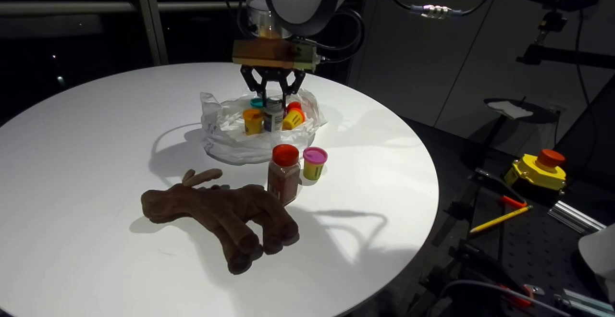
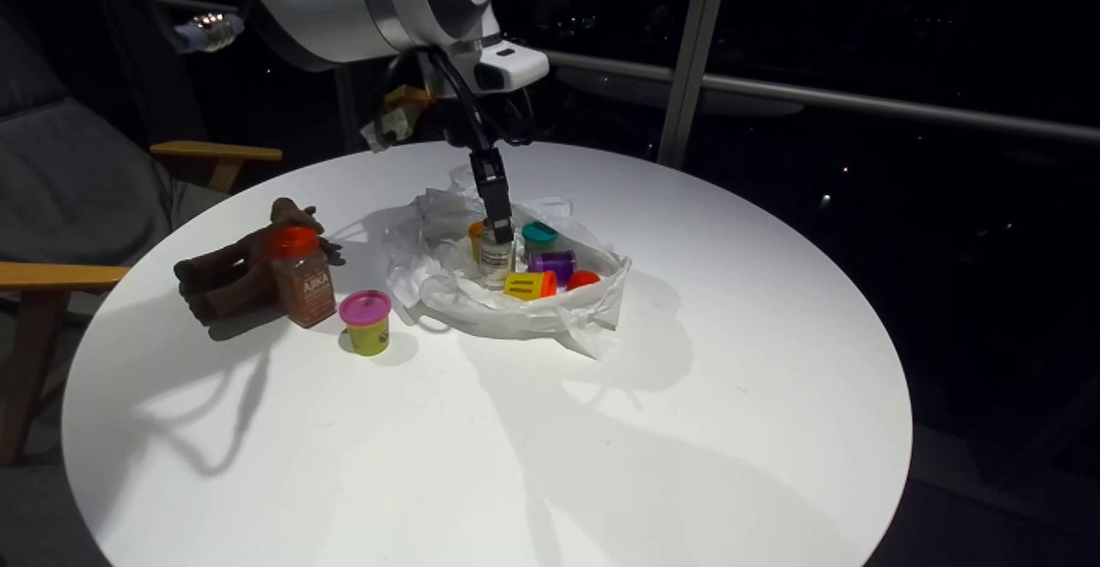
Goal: Remove the things from the plastic bag and put them on the table
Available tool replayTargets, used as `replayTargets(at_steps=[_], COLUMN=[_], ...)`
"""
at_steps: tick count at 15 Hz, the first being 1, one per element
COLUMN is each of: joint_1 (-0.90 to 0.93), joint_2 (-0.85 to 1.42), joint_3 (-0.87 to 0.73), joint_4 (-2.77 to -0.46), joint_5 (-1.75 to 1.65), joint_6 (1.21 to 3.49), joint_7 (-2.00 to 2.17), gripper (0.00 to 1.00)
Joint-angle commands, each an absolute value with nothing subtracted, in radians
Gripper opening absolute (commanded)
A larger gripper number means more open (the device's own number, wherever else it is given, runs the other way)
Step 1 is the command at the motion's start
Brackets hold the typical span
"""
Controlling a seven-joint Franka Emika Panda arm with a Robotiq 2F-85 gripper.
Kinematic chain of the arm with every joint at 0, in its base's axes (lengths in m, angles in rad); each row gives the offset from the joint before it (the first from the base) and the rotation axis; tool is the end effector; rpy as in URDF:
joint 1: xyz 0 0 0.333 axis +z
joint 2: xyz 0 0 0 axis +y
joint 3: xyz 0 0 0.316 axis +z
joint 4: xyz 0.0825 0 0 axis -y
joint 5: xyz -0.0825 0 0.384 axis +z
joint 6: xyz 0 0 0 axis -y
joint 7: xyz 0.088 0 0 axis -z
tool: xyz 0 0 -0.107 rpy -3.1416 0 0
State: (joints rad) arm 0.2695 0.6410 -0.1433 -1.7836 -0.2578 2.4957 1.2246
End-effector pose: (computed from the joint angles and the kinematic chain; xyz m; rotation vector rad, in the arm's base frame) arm 0.6590 0.0929 0.2047 2.7023 -1.2490 0.3132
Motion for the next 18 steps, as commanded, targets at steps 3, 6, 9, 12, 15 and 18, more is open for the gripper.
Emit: replayTargets(at_steps=[3,6,9,12,15,18], joint_1=[0.284,0.261,0.227,0.220,0.223,0.222], joint_2=[0.397,0.247,0.141,0.089,0.125,0.189], joint_3=[-0.162,-0.137,-0.092,-0.066,-0.084,-0.086], joint_4=[-1.969,-2.129,-2.272,-2.384,-2.425,-2.431], joint_5=[-0.309,-0.336,-0.315,-0.360,-0.571,-0.762], joint_6=[2.502,2.528,2.548,2.576,2.630,2.667], joint_7=[1.208,1.191,1.120,1.145,1.281,1.418], gripper=[0.17,0.17,0.17,0.17,0.16,0.16])
